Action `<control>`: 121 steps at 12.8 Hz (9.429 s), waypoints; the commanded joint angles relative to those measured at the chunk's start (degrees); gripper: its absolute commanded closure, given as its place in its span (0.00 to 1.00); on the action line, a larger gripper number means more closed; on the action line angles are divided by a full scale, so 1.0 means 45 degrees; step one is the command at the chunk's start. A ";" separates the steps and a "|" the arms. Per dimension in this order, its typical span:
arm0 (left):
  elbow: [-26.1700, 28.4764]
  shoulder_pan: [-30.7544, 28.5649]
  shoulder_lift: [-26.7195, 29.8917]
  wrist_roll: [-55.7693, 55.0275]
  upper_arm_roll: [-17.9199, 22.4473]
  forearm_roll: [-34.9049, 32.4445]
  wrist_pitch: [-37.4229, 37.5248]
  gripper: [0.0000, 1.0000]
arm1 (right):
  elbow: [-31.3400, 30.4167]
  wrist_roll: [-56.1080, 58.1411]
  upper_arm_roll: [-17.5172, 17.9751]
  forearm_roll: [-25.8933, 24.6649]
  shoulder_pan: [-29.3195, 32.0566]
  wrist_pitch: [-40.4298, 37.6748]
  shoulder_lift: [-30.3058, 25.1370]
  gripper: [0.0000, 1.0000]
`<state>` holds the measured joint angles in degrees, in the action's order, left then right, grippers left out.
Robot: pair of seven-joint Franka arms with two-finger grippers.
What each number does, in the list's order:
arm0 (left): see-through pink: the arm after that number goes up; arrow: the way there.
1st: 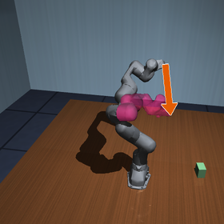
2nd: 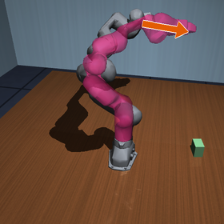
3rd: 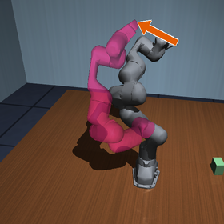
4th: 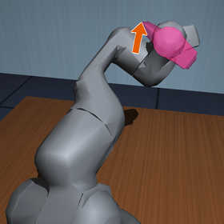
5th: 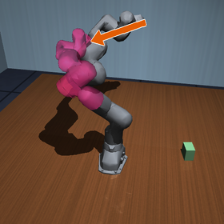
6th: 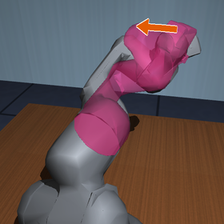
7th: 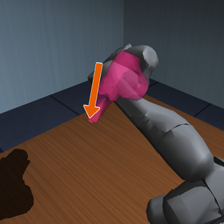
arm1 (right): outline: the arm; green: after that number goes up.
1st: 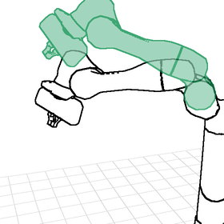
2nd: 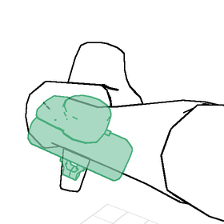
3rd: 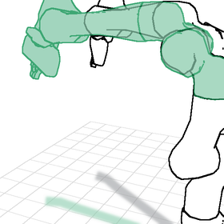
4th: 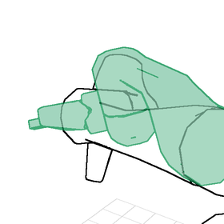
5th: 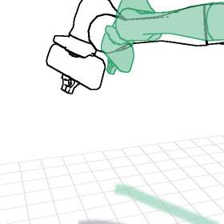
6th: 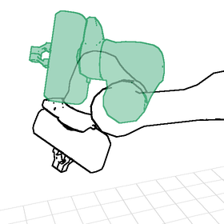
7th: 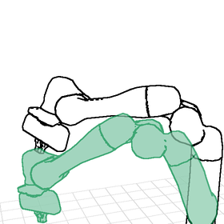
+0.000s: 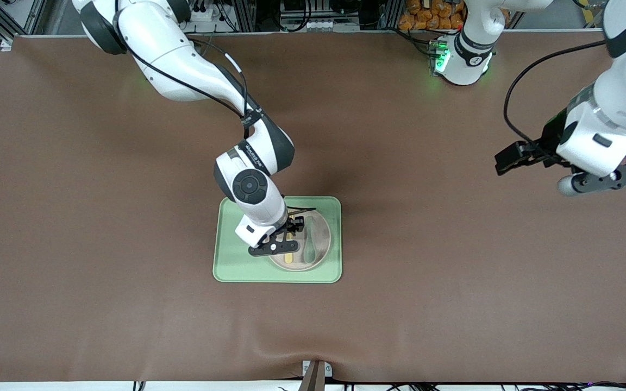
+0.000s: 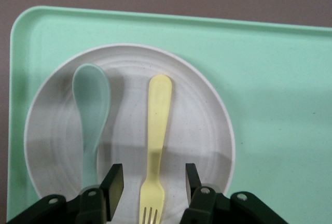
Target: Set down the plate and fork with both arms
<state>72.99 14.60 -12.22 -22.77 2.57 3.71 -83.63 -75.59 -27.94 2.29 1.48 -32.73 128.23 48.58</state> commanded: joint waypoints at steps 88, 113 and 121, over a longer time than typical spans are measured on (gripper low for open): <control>0.4288 -0.1721 0.3611 0.3791 -0.0570 -0.1000 -0.1085 0.00 | -0.1133 0.2146 0.4589 -0.0543 1.0356 -0.8843 -0.6105 0.00; 0.3489 -0.2874 0.3321 0.4397 -0.1371 -0.0999 -0.0889 0.00 | -0.2386 0.8221 -0.1055 0.0101 0.7428 -0.9688 -1.0895 0.00; 0.3214 -0.3382 0.2989 0.4397 -0.1860 -0.0980 -0.0207 0.00 | -0.2344 0.8143 -0.0997 0.0102 0.7859 -0.9766 -1.0894 0.00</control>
<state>89.25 0.62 2.17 -3.73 -4.80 0.66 -86.41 -88.12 7.96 -2.81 1.75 1.92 84.96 -1.15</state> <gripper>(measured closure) 0.000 0.000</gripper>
